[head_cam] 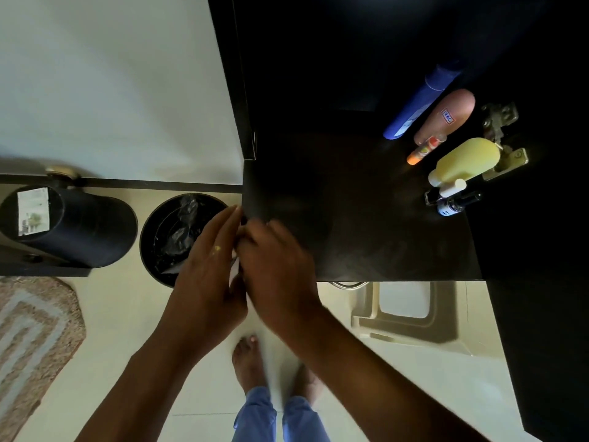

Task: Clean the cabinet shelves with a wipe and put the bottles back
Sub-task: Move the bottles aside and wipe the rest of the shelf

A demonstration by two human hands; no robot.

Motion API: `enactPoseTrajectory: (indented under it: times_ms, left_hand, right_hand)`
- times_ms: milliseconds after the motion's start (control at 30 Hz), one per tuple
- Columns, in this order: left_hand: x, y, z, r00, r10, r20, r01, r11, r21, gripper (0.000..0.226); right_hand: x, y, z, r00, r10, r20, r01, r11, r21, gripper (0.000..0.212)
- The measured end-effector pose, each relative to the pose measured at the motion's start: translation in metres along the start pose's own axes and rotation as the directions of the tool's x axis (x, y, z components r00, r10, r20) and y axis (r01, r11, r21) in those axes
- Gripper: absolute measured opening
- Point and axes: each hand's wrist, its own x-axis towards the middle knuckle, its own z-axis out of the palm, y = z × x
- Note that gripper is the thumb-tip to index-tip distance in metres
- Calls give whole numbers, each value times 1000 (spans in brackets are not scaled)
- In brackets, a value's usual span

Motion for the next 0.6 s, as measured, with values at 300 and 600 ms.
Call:
enactPoseTrajectory:
  times_ms: [300,600]
  left_hand:
    - [-1,15,10,969,197,150,-234,926,295,90]
    - [24,66,46,963,241,123,-269,900,342,61]
  right_hand:
    - [-56,33,-21,991,114,-73,-118,991,-59,30]
    - [-90,138,-64,900,378,-216,-421,884,-204,51]
